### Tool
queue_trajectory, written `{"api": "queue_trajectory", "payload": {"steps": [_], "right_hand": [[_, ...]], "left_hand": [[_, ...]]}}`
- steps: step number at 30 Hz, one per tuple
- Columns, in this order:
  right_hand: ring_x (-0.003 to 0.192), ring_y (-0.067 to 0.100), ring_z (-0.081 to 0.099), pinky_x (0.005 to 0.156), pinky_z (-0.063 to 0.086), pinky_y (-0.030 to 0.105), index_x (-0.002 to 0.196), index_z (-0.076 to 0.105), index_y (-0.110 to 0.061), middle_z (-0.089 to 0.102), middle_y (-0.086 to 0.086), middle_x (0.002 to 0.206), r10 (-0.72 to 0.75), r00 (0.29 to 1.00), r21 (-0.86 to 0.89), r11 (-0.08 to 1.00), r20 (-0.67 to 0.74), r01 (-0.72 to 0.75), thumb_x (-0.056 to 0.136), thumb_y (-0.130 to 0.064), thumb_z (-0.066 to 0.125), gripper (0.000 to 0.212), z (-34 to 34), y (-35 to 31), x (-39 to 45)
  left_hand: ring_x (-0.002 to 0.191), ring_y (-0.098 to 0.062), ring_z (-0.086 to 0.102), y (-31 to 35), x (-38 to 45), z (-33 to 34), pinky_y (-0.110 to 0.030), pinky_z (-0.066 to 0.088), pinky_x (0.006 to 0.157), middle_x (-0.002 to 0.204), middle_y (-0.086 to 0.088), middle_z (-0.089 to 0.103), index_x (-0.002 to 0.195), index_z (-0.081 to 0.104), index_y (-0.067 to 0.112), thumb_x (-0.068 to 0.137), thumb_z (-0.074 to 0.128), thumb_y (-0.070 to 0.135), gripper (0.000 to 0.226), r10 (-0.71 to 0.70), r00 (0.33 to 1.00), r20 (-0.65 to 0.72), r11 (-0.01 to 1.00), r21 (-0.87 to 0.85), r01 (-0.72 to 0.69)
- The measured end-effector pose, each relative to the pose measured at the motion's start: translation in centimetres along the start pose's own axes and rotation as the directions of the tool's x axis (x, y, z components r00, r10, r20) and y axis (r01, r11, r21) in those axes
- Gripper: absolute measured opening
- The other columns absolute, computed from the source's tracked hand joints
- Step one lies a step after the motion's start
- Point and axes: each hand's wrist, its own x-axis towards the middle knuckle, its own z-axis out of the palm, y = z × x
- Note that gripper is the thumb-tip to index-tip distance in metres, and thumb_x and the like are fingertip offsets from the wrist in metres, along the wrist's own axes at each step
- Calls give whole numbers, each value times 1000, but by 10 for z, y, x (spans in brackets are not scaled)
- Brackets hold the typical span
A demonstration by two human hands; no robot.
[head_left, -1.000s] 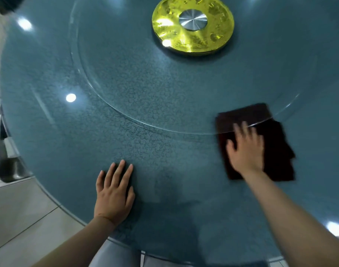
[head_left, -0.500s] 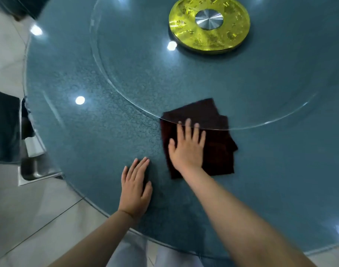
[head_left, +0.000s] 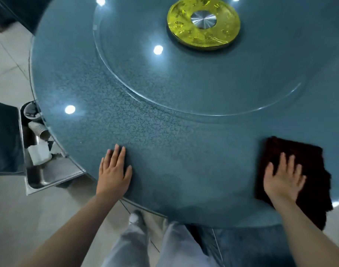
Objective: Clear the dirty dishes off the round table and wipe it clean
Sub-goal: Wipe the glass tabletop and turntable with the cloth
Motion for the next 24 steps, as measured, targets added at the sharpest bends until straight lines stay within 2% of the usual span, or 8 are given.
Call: {"api": "queue_trajectory", "payload": {"steps": [3, 5, 8, 11, 14, 17, 20, 24], "right_hand": [[150, 33, 5, 119, 1, 53, 156, 14, -23, 5, 4, 164, 193, 981, 63, 979, -2, -193, 93, -54, 18, 71, 11, -8, -35], [149, 36, 10, 118, 5, 55, 156, 19, -20, 10, 7, 163, 157, 988, 69, 985, -4, -156, 96, -49, 23, 66, 24, -53, -59], [145, 37, 22, 116, 14, 56, 152, 30, -20, 24, 9, 160, -154, 988, -15, 988, -28, 153, 90, -50, 27, 69, 48, -142, -109], [145, 36, 25, 117, 15, 56, 151, 34, -23, 27, 8, 159, -544, 838, -62, 836, 31, 545, 92, -50, 33, 65, 74, -224, -182], [147, 32, 21, 119, 12, 54, 153, 29, -28, 23, 3, 161, -686, 720, -31, 721, 102, 692, 94, -52, 35, 63, 83, -241, -215], [147, 30, 23, 119, 14, 53, 152, 30, -30, 25, -1, 160, -530, 847, -58, 845, 45, 532, 93, -54, 30, 64, 78, -188, -192], [148, 30, 18, 119, 12, 54, 154, 25, -29, 19, -1, 162, -169, 986, -47, 985, -7, 169, 90, -58, 20, 70, 61, -99, -169], [150, 29, 0, 120, 2, 52, 156, 11, -28, 1, -1, 164, 206, 978, 124, 970, 41, -209, 87, -60, 13, 76, 53, -33, -184]], "left_hand": [[150, -21, 2, -6, 2, -5, -37, 2, 121, 162, 3, 8, 155, 19, 22, 93, 31, 41, 65, 30, 999, 36, 999, -24, -29], [150, -18, 1, -15, 4, -10, -37, 5, 122, 162, 7, 6, 154, 20, 25, 95, 35, 35, 62, 65, 996, 69, 997, -53, -61], [149, -14, 1, -29, 8, -18, -28, 3, 120, 160, 11, 8, 153, 24, 25, 87, 29, 38, 68, 152, 984, 93, 984, -105, -143], [146, -5, -5, -42, 6, -25, -12, -10, 113, 160, 10, 10, 154, 22, 21, 87, 31, 36, 69, 271, 955, 116, 957, -143, -254], [148, -7, 1, -61, 10, -34, -13, -6, 115, 160, 9, 12, 153, 23, 18, 85, 32, 38, 71, 343, 928, 142, 931, -178, -317], [150, -23, 5, -86, 16, -39, -33, 4, 120, 161, 0, 14, 152, 26, 15, 83, 38, 38, 74, 256, 964, 74, 965, -73, -251], [149, -31, 6, -104, 13, -44, -42, 6, 122, 161, -13, 15, 151, 27, 8, 88, 47, 30, 69, 83, 996, 21, 994, -69, -81], [150, -28, 2, -121, 10, -35, -39, 3, 121, 161, -14, 10, 152, 22, 5, 86, 21, 50, 80, 112, 992, 58, 994, -19, -111]]}}
